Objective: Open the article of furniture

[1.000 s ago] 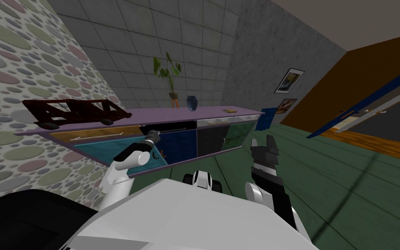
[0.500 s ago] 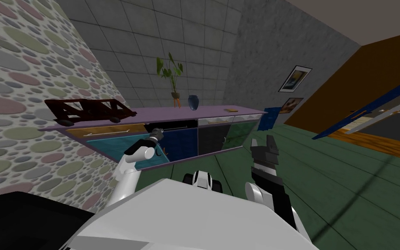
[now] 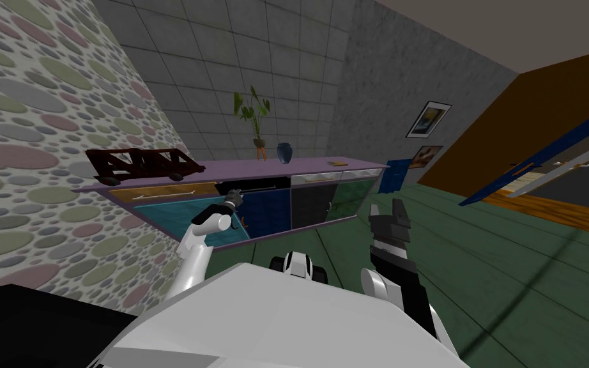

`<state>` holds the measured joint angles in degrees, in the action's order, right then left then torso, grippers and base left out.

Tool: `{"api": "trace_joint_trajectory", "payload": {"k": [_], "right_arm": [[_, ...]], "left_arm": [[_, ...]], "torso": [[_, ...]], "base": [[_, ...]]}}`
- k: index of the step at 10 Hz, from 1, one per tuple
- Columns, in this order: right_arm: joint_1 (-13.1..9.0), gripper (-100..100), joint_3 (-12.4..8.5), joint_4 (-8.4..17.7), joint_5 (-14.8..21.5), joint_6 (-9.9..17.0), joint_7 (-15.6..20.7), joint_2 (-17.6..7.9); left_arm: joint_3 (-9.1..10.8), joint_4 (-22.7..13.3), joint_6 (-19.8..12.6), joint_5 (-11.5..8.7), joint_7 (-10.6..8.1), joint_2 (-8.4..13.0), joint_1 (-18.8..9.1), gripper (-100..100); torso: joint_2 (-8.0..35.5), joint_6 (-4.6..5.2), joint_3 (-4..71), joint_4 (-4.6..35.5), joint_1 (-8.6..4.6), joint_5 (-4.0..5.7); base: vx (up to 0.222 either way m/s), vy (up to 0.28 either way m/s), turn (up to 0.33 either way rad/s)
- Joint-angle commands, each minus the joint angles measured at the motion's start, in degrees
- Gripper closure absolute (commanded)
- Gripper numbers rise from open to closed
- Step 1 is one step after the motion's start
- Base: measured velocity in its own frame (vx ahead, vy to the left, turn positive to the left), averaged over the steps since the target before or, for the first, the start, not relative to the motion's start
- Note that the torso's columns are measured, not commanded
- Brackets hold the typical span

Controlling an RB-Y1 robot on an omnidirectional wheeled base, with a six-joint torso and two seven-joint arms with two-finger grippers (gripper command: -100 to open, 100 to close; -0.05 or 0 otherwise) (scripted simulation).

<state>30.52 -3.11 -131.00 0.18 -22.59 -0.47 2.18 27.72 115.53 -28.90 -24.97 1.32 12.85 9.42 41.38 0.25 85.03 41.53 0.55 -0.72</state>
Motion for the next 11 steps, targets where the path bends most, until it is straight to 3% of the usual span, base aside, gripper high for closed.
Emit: {"api": "trace_joint_trajectory", "payload": {"k": [1, 3, 6, 8, 9, 11], "right_arm": [[0.0, 0, 0.0, 0.0, 0.0, 0.0, 0.0, 0.0], [0.0, 0, 0.0, 0.0, 0.0, 0.0, 0.0, 0.0], [0.0, 0, 0.0, 0.0, 0.0, 0.0, 0.0, 0.0], [0.0, 0, 0.0, 0.0, 0.0, 0.0, 0.0, 0.0], [0.0, 0, 0.0, 0.0, 0.0, 0.0, 0.0, 0.0], [0.0, 0, 0.0, 0.0, 0.0, 0.0, 0.0, 0.0]], "left_arm": [[-2.72, -4.2, 1.9, 0.2, 0.54, 2.2, -3.4, 100], [-2.72, -7.2, 1.9, 0.2, 0.54, 2.2, -7.5, 100], [-2.72, -11.2, 1.9, 0.2, 0.54, 2.2, -7.5, 100], [-2.72, -11.8, 1.9, 0.2, 0.54, 2.2, -7.5, 100], [-4.85, -13.3, 4.0, 0.9, 0.97, 4.4, -10.8, 100], [-4.85, -16.4, 4.0, 0.9, 0.97, 4.4, -14.7, 100]], "torso": [[0.1, 0.0, -0.1, 0.0, -0.01, 0.02], [0.7, 0.13, -0.4, 0.3, -0.52, 0.27], [-0.3, 0.24, 0.2, -0.1, -0.3, 0.11], [-0.2, 0.07, 0.1, -0.1, -0.14, 0.03], [0.0, 0.06, 0.0, 0.0, -0.11, 0.06], [0.7, 0.18, -0.4, 0.3, -0.57, 0.31]], "base": [[-0.113, -0.067, 0.164], [-0.135, -0.042, 0.066], [-0.011, 0.013, -0.02], [0.014, -0.002, 0.002], [-0.119, -0.059, 0.176], [-0.139, -0.037, 0.052]]}}
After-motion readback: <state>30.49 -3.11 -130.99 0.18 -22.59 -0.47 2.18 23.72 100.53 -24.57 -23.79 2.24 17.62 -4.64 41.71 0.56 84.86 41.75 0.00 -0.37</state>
